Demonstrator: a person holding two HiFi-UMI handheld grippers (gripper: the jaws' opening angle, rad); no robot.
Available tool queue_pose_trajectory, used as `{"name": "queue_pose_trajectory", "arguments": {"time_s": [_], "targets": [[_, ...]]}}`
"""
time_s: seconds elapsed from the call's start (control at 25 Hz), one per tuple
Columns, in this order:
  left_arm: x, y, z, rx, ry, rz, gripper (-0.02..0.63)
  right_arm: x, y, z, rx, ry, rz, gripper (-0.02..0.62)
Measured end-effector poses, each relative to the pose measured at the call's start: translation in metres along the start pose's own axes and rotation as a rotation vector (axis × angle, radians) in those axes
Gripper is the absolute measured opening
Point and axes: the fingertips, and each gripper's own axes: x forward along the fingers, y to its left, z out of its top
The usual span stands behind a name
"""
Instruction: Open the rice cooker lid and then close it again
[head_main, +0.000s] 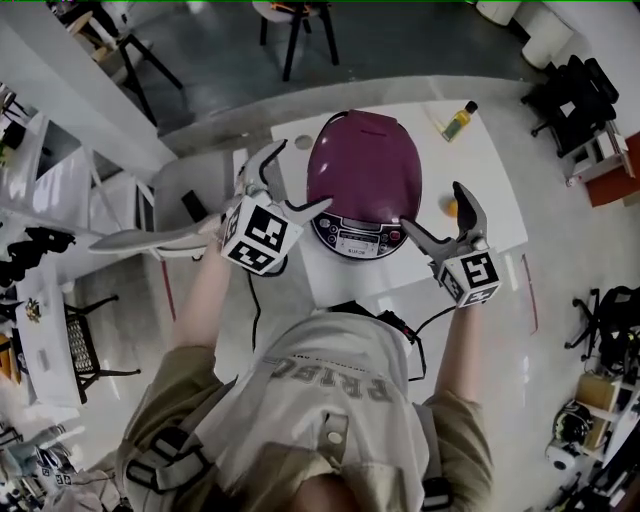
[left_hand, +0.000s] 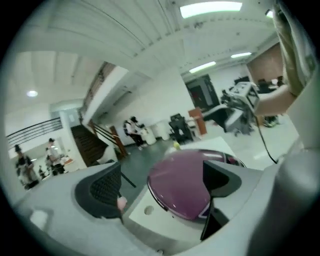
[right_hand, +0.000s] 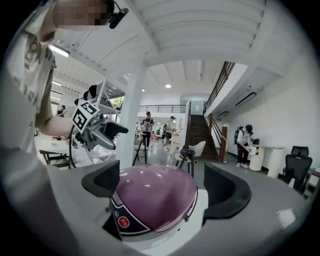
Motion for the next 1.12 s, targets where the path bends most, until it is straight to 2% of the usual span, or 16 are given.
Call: {"name": "queue_pose_trajectory", "arguments": {"time_s": [0.08,0.2,0.28,0.4,0.52,0.6,0.76,0.88,1.12], "targets": [[-0.009,0.016,0.014,-0.09,-0.104,0.158,0.469,-0.004,0.002,0.008,0.003,-0.047,-0.076,0.522],[-0.023,0.024,0.023,-0.145,-0.184,0.315,0.409,-0.011,0.006,0.02,0.034,-0.132,-0.176,0.489],[-0.032,0.024,0.025,-0.184,-0.22,0.387,0.35,-0.016,0.011,0.024,0.061,-0.175,-0.227,0.427],[-0.042,0.02,0.026,-0.269,-0.268,0.452,0.226,-0.023,0.016,0.023,0.09,-0.204,-0.306,0.328],[-0.047,0.016,0.026,-0.309,-0.282,0.49,0.154,-0.026,0.014,0.019,0.058,-0.176,-0.418,0.297],[-0.05,0.012,0.026,-0.325,-0.287,0.508,0.091,-0.028,0.016,0.021,0.034,-0.167,-0.47,0.231],[-0.054,0.002,0.029,-0.326,-0.296,0.516,0.025,-0.033,0.025,0.031,0.028,-0.197,-0.507,0.105],[-0.056,-0.007,0.029,-0.317,-0.294,0.5,0.011,-0.036,0.032,0.035,0.031,-0.208,-0.519,0.003],[-0.066,-0.018,0.038,-0.327,-0.321,0.46,0.009,-0.042,0.04,0.046,0.035,-0.235,-0.522,0.002]]}}
